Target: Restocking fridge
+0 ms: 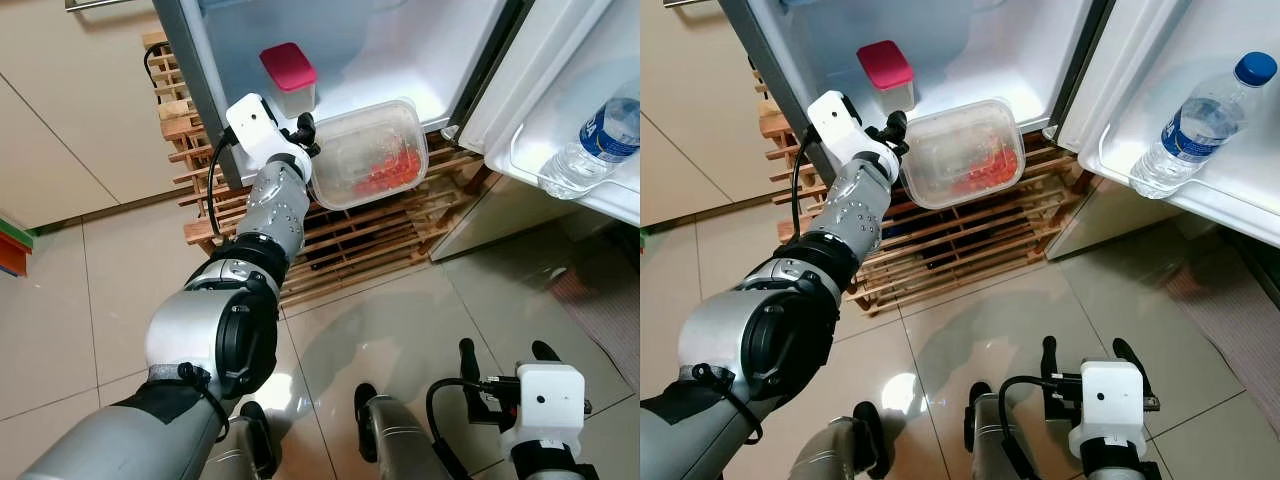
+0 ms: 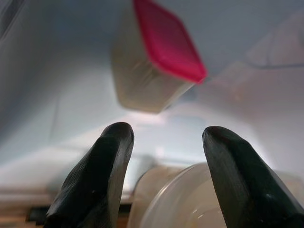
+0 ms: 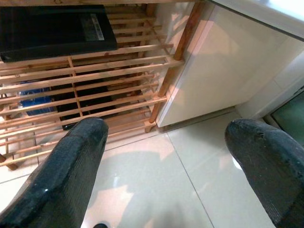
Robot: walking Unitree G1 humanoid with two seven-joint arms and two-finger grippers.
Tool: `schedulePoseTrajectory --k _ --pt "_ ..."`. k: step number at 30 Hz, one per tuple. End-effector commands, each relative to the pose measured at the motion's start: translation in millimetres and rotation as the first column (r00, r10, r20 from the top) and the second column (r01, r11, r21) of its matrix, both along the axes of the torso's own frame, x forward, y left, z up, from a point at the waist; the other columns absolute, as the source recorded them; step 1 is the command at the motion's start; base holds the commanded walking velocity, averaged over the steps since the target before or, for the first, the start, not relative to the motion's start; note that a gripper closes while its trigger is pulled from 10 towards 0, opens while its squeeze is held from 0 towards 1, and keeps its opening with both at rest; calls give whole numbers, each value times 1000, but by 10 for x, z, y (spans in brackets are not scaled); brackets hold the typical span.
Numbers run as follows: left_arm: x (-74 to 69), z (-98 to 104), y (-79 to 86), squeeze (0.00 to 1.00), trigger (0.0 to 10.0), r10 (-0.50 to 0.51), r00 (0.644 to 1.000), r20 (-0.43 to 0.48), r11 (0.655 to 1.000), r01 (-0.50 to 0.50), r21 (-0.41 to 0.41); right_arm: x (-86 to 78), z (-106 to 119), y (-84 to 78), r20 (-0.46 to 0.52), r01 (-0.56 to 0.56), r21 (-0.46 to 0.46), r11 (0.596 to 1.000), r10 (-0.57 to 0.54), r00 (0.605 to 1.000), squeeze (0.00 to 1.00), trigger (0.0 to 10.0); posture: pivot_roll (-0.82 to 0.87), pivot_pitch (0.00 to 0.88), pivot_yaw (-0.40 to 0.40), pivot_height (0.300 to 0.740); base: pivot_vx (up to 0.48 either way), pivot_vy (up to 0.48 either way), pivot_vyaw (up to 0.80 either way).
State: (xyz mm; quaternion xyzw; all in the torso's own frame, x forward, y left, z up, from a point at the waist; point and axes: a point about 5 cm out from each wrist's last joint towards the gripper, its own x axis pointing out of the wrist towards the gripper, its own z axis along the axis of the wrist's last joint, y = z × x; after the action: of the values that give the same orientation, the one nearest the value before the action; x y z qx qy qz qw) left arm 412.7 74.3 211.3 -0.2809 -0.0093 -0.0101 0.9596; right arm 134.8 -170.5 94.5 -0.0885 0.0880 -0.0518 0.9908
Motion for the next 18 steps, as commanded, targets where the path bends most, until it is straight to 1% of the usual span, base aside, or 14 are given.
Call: schedulePoseTrajectory --k 1,2,4,6,7,8,11,12,13,14,15,16,17,18 --pt "15 136 -26 0 10000 -2 998 56 999 0 41 -15 3 -7 -14 1 4 1000 -1 1000 0 10000 -426 310 -7 740 0 0 0" --pt "17 149 -24 0 10000 -3 998 63 999 0 43 -10 1 -8 -14 1 4 1000 -1 1000 0 10000 -426 310 -7 740 0 0 0" --pt "26 243 4 0 10000 3 994 112 997 -12 80 11 -6 -10 -13 2 7 1000 -2 1000 0 10000 -418 304 -7 740 0 0 0" --pt "26 376 47 0 10000 -5 979 202 984 -32 178 61 -11 -1 0 0 12 1000 0 1000 0 10000 -398 290 -2 740 0 0 0" --pt "26 376 47 0 10000 -5 979 202 984 -32 178 61 -11 -1 0 0 12 1000 0 1000 0 10000 -398 290 -2 740 0 0 0" --pt "5 412 77 0 10000 -47 963 265 963 -27 268 137 -9 12 20 -1 20 1000 1 1000 0 10000 -366 266 9 740 0 0 0" --pt "-46 390 105 0 10000 -115 941 318 934 -7 357 235 -20 19 40 -3 25 1000 2 999 0 10000 -334 244 16 740 0 0 0" --pt "-128 326 102 0 10000 -199 922 332 910 48 413 334 -46 24 55 -8 29 1000 7 998 0 10000 -300 220 25 740 0 0 0" --pt "-152 308 98 0 10000 -222 917 333 903 63 426 362 -53 25 58 -9 30 1000 8 998 0 10000 -300 220 25 740 0 0 0" --pt "-152 308 98 0 10000 -222 917 333 903 63 426 362 -53 25 58 -9 30 1000 8 998 0 10000 -300 220 25 740 0 0 0" --pt "-207 259 52 0 10000 -278 906 320 885 113 451 398 -57 32 64 -14 30 999 12 998 0 10000 -283 206 27 740 0 0 0" --pt "-274 216 -11 0 10000 -338 885 319 863 157 479 460 -67 42 71 -20 32 999 18 997 0 10000 -249 183 35 740 0 0 0" --pt "-415 137 -149 0 10000 -455 837 305 816 255 518 574 -77 69 87 -31 38 999 27 996 0 10000 -223 158 40 740 0 0 0" --pt "-505 98 -220 0 10000 -508 807 300 790 299 534 616 -75 89 96 -36 40 999 32 995 0 10000 -223 158 40 740 0 0 0"
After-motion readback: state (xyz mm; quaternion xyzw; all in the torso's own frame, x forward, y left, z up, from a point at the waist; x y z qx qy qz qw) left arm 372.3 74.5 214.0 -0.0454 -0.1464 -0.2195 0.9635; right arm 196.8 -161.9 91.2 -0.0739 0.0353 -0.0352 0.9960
